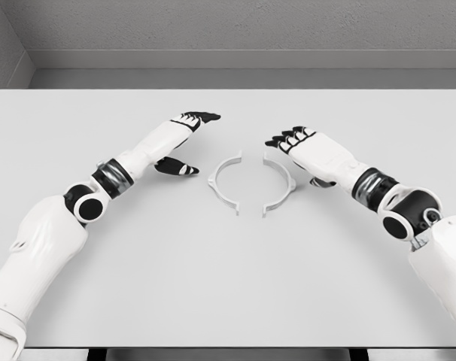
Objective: Assemble PVC drainage pipe clamps
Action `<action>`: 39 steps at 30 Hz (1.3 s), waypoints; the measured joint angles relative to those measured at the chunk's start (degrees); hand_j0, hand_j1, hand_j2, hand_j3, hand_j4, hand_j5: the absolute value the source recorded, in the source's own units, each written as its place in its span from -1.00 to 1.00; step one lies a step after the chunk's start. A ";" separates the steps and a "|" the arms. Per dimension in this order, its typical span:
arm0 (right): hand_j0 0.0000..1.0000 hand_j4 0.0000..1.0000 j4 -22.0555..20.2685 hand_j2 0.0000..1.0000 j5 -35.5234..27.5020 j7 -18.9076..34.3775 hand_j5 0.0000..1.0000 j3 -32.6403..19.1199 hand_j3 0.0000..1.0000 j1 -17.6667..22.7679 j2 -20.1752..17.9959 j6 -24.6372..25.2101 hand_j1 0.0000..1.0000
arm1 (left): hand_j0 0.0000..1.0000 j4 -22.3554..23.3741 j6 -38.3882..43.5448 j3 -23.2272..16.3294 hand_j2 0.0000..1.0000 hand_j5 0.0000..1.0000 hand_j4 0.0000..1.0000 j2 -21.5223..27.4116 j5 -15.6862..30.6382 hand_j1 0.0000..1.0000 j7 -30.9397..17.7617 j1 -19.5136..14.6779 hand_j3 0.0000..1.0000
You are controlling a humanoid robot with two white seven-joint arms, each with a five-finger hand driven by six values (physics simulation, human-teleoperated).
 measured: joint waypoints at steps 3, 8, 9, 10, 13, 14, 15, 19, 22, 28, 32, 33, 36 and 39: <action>1.00 1.00 0.11 1.00 0.00 0.00 1.00 0.15 1.00 0.00 0.36 0.01 1.00 | 1.00 -0.06 0.00 -0.03 1.00 1.00 1.00 0.01 -0.02 1.00 0.00 0.00 1.00; 1.00 1.00 0.01 1.00 -0.01 0.06 1.00 0.61 1.00 -0.09 1.17 0.02 1.00 | 1.00 -0.13 0.00 -0.02 1.00 1.00 1.00 0.08 0.10 1.00 0.00 0.00 1.00; 1.00 1.00 -0.02 1.00 -0.01 0.07 1.00 0.79 1.00 -0.18 1.25 0.02 1.00 | 1.00 -0.12 0.00 -0.03 1.00 1.00 1.00 0.09 0.10 1.00 0.00 -0.09 1.00; 1.00 1.00 -0.04 1.00 -0.01 0.07 1.00 1.00 1.00 -0.18 1.31 0.02 1.00 | 1.00 -0.13 0.00 -0.04 1.00 1.00 1.00 0.10 0.10 1.00 0.00 0.00 1.00; 1.00 1.00 -0.07 1.00 0.00 0.09 1.00 1.57 1.00 -0.35 1.53 0.02 1.00 | 1.00 -0.15 0.00 -0.01 1.00 1.00 1.00 0.11 0.12 1.00 -0.01 -0.09 1.00; 1.00 1.00 -0.03 1.00 0.00 0.14 1.00 1.77 1.00 -0.79 1.84 0.03 1.00 | 1.00 -0.15 0.00 0.00 1.00 1.00 1.00 0.11 0.13 1.00 -0.01 -0.09 1.00; 1.00 1.00 0.00 1.00 0.08 0.29 1.00 1.92 1.00 -0.79 2.14 0.05 1.00 | 1.00 -0.14 0.00 0.00 1.00 1.00 1.00 0.11 0.12 1.00 -0.01 -0.09 1.00; 1.00 1.00 0.17 1.00 0.01 0.70 1.00 2.52 1.00 -0.88 3.06 0.09 1.00 | 1.00 -0.11 0.00 0.01 1.00 1.00 1.00 0.11 0.11 1.00 0.00 -0.09 1.00; 1.00 1.00 0.22 1.00 0.00 0.80 1.00 2.67 1.00 -0.88 3.33 0.10 1.00 | 1.00 -0.06 0.00 0.01 1.00 1.00 1.00 0.11 0.11 1.00 -0.01 -0.26 1.00; 1.00 1.00 -4.32 1.00 -1.21 1.32 1.00 -3.52 1.00 -0.26 0.33 -0.01 1.00 | 1.00 -0.03 0.00 -0.02 1.00 1.00 1.00 0.13 0.06 1.00 0.00 -0.09 1.00; 1.00 1.00 -8.86 1.00 -7.04 1.83 1.00 -12.94 1.00 8.34 -5.97 -2.64 1.00 | 1.00 -1.31 0.00 -0.16 1.00 1.00 1.00 0.96 -0.13 1.00 -0.01 0.53 1.00; 1.00 1.00 -9.41 1.00 -8.02 1.83 1.00 -16.18 1.00 10.80 -6.66 -4.89 1.00 | 1.00 -1.87 0.00 -0.18 1.00 1.00 1.00 1.34 -0.11 1.00 0.00 0.53 1.00; 1.00 1.00 -10.05 1.00 -11.65 1.95 1.00 -26.96 1.00 17.75 -7.74 -13.52 1.00 | 1.00 -3.42 0.00 -0.22 1.00 1.00 1.00 2.43 -0.05 1.00 0.00 1.05 1.00; 1.00 1.00 -9.17 1.00 -13.62 2.08 1.00 -33.60 1.00 18.37 -7.92 -17.16 1.00 | 1.00 -4.69 0.00 -0.35 1.00 1.00 1.00 3.13 0.00 1.00 0.00 1.41 1.00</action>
